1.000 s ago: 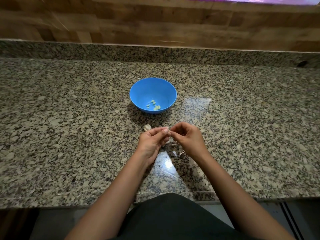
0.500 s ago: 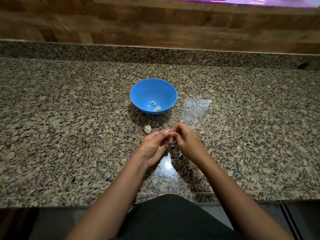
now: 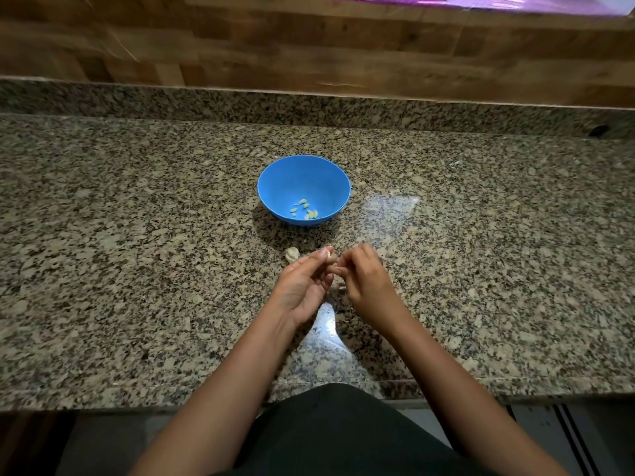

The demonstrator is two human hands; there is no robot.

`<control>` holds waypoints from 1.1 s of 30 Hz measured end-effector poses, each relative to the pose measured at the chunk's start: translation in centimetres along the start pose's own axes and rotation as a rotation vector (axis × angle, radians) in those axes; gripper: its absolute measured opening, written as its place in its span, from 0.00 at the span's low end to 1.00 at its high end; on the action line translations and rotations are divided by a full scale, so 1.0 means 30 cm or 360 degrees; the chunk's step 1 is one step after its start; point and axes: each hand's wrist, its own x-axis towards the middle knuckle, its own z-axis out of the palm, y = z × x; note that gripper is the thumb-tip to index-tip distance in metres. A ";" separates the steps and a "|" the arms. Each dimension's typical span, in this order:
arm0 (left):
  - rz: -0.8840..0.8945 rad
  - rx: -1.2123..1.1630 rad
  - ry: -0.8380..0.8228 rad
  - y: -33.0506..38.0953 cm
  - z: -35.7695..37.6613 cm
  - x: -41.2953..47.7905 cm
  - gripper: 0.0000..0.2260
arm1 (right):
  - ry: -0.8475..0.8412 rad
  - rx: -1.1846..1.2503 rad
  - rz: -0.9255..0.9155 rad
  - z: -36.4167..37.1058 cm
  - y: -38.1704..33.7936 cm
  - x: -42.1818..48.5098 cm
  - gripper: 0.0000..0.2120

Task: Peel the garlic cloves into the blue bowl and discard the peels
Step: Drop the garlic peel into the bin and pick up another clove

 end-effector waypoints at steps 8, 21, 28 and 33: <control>0.0002 -0.0119 0.0000 0.011 -0.024 0.002 0.06 | 0.0056 0.0520 0.0388 -0.032 -0.008 0.021 0.04; 0.0063 0.0069 0.0032 0.010 -0.012 0.013 0.04 | 0.0070 0.0562 0.0570 -0.013 -0.007 0.048 0.08; 0.0081 0.0105 0.0119 0.018 -0.008 0.020 0.04 | 0.0075 0.1253 0.0851 -0.043 -0.019 0.050 0.03; 0.0074 0.0450 0.0034 0.021 -0.003 0.011 0.07 | 0.0061 0.1389 0.0943 -0.055 -0.018 0.051 0.03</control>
